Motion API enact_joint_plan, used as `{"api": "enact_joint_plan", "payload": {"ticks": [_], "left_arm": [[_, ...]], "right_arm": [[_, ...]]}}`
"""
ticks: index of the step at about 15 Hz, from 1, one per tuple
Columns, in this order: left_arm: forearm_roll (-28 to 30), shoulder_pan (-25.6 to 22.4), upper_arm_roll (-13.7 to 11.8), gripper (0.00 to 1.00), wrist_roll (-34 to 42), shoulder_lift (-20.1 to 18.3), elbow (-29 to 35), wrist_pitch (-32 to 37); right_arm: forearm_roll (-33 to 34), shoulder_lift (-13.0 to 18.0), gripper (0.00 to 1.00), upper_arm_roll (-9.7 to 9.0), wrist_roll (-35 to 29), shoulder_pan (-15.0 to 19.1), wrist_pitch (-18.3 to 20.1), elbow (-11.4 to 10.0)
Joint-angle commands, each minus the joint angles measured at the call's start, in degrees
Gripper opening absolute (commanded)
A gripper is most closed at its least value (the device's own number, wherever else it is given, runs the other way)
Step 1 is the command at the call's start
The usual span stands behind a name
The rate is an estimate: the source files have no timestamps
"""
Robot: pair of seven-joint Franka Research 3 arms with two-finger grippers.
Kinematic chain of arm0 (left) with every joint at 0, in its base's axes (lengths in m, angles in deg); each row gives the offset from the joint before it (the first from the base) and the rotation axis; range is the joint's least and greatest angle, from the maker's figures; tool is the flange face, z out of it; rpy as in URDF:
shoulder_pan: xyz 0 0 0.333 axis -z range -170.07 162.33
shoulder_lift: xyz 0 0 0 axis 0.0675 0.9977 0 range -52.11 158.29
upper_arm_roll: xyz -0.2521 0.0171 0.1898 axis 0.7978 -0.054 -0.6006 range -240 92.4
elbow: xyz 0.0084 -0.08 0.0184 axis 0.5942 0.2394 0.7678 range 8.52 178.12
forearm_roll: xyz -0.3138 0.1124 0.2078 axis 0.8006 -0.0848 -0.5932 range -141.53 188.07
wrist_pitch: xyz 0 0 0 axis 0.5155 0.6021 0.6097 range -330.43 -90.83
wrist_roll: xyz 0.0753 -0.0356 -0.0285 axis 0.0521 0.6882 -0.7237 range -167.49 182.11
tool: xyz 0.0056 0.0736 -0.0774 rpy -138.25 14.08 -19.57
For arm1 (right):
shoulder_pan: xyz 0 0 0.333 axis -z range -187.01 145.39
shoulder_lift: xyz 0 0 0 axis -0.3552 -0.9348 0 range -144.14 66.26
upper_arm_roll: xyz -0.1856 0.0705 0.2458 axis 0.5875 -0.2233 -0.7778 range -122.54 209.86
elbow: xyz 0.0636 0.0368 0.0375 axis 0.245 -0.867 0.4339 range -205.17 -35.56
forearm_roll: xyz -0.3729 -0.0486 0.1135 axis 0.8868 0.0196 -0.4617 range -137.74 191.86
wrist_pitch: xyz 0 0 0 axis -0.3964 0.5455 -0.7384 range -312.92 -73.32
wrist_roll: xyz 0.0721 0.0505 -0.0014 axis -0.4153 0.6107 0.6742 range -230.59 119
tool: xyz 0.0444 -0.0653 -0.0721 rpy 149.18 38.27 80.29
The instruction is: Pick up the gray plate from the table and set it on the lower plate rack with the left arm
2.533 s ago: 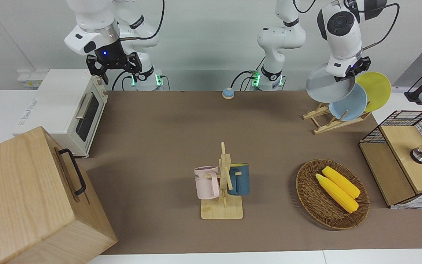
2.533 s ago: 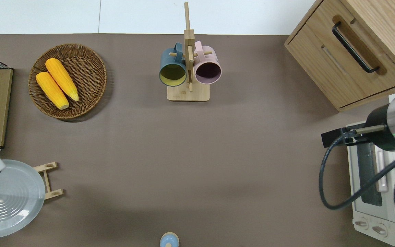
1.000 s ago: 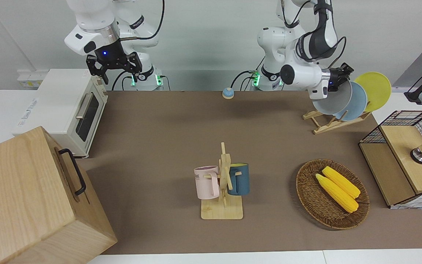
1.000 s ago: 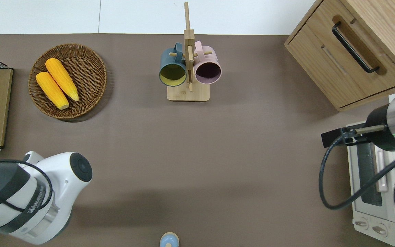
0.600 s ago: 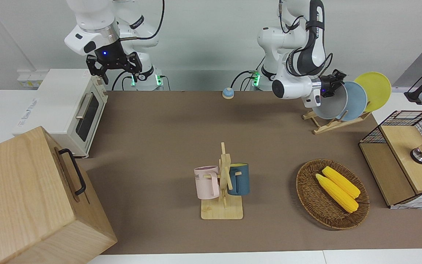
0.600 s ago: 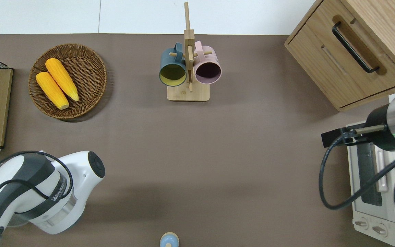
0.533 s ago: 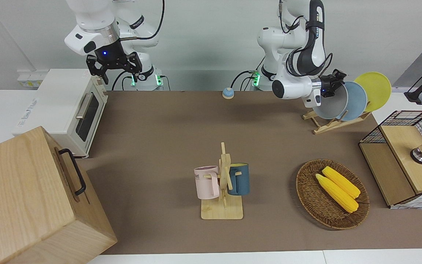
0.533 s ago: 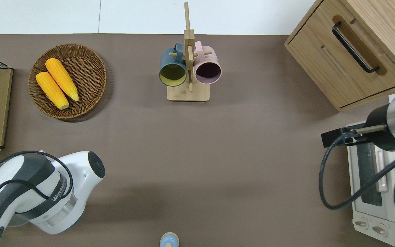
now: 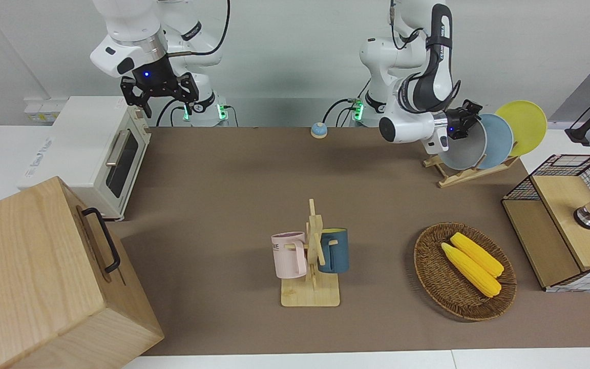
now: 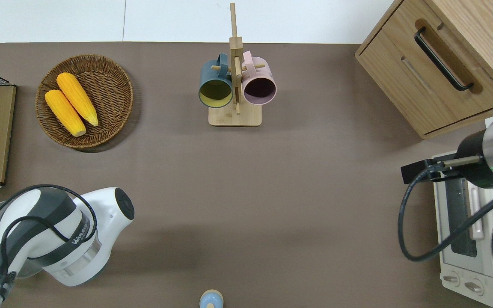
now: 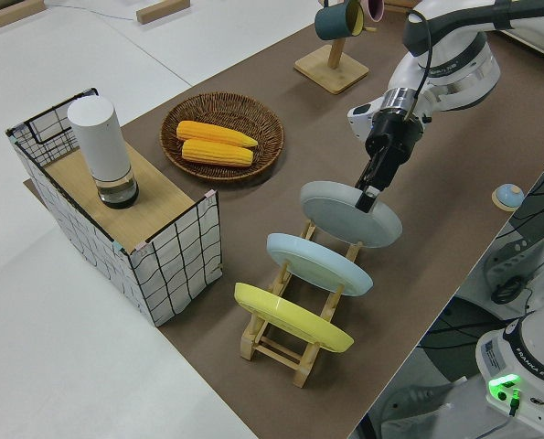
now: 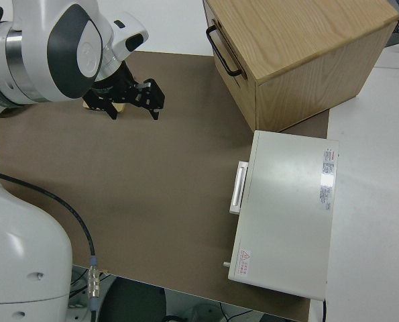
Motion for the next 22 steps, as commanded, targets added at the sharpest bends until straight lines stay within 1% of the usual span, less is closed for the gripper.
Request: {"api": "enact_joint_plan", "payload": {"ticks": [1,5,7,8,9,10,11,12,13,14,15,17,19,22], "left_arm": [[-1.32,0.92,-0.2,0.0,-3.72,2.64,0.3,1.06],[-1.32,0.92,-0.2,0.0,-6.36,5.28,0.21,0.97],[-1.32,0.92,-0.2,0.0,-6.63,5.63,0.21,0.97],[-1.32,0.92,-0.12,0.03,-6.63,5.55,0.21,0.97],[-1.23,0.92,-0.11,0.12,-6.54,5.55,0.21,0.97],[-1.23,0.92,-0.11,0.27,-6.28,5.55,0.12,0.97],[-1.32,0.92,-0.11,0.36,-6.1,5.55,0.12,1.06],[-1.32,0.92,-0.11,0.48,-5.84,5.63,0.04,1.06],[-1.32,0.92,-0.11,0.64,-5.49,5.55,-0.05,1.06],[-1.32,0.92,-0.2,0.84,-4.62,5.55,-0.14,1.14],[-1.32,1.01,-0.12,1.0,-4.09,5.55,-0.31,1.14],[-1.32,0.92,0.32,1.0,-3.21,5.46,-0.84,1.14],[-0.8,0.92,0.59,1.0,-1.45,5.02,-2.68,1.14],[2.27,0.92,0.76,1.0,5.92,4.49,-7.77,1.14]], "right_arm": [[-0.59,0.14,0.99,-0.33,0.08,0.56,0.82,0.35],[-0.59,0.14,0.99,-0.33,-0.01,0.56,0.82,0.35],[-0.59,0.14,0.987,-0.33,-0.01,0.56,0.82,0.35],[-0.59,0.14,0.99,-0.33,-0.01,0.56,0.82,0.35],[-0.59,0.14,0.99,-0.33,-0.01,0.56,0.82,0.35],[-0.59,0.14,0.987,-0.33,-0.01,0.56,0.82,0.35],[-0.59,0.14,0.99,-0.33,0.08,0.56,0.82,0.35],[-0.59,0.14,0.99,-0.33,-0.01,0.56,0.82,0.35],[-0.59,0.14,0.99,-0.33,-0.01,0.56,0.82,0.35],[-0.59,0.14,0.987,-0.33,-0.01,0.56,0.82,0.35],[-0.59,0.14,0.99,-0.33,-0.01,0.56,0.82,0.35],[-0.59,0.14,0.987,-0.33,-0.01,0.56,0.82,0.35],[-0.59,0.14,0.987,-0.33,-0.01,0.56,0.82,0.35],[-0.59,0.14,0.987,-0.33,-0.01,0.56,0.82,0.35]]}}
